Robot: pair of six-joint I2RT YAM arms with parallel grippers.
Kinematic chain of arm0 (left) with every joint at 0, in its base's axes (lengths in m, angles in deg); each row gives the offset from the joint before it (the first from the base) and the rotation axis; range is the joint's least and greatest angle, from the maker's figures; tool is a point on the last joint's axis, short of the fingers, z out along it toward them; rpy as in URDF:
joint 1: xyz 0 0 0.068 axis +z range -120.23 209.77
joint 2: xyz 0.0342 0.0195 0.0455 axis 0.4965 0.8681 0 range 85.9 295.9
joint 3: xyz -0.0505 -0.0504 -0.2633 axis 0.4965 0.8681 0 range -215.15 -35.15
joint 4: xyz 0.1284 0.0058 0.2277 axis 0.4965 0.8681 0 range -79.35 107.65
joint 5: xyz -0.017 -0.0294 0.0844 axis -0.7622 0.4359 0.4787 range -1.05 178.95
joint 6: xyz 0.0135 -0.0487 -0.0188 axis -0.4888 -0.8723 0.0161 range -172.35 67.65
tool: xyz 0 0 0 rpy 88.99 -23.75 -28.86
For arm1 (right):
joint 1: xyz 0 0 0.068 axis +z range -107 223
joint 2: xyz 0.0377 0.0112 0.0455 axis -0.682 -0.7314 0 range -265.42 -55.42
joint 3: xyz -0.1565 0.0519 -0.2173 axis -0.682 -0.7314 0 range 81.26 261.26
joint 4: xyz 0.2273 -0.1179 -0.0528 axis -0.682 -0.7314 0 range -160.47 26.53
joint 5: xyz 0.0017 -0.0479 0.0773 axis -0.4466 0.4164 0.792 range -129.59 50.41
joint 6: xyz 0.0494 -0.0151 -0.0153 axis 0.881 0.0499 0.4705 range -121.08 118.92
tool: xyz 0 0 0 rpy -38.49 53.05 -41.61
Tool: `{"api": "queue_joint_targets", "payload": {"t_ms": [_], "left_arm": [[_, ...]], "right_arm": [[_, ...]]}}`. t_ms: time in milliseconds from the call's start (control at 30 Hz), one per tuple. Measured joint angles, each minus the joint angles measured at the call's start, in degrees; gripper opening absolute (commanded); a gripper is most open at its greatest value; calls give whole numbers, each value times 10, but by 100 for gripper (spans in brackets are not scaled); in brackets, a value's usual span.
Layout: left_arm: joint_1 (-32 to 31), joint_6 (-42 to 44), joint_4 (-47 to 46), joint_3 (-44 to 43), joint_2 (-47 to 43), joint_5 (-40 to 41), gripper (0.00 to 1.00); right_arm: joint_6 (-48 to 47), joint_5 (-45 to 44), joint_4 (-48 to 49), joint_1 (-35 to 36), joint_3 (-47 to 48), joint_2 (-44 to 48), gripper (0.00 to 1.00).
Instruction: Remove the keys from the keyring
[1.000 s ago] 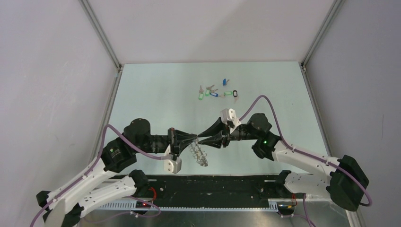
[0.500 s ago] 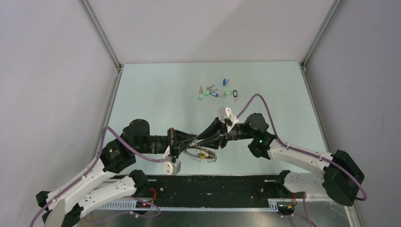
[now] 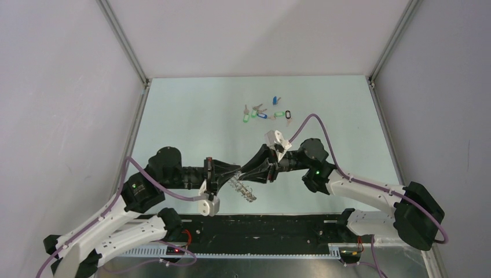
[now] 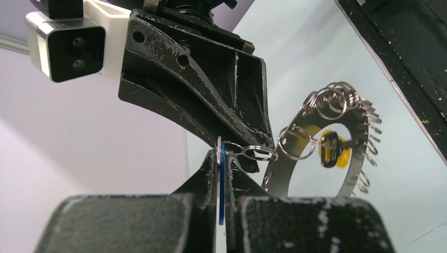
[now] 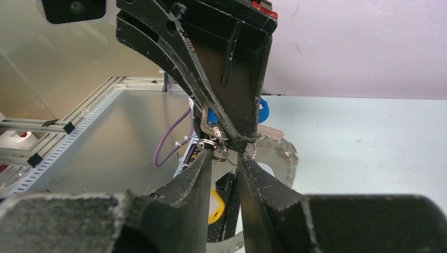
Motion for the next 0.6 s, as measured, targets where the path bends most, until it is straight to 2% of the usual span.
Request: {"api": "queue_joint_targets", "payload": {"t_ms": [200, 267, 600], "left_arm": [[0, 8, 0, 0, -6, 1, 0], [0, 9, 1, 0, -6, 1, 0], [0, 9, 4, 0, -9, 1, 0]], "right_arm": [[14, 10, 4, 5, 0, -3, 9], [17, 12, 4, 6, 0, -3, 0], [14, 13, -4, 9, 1, 3, 0]]}}
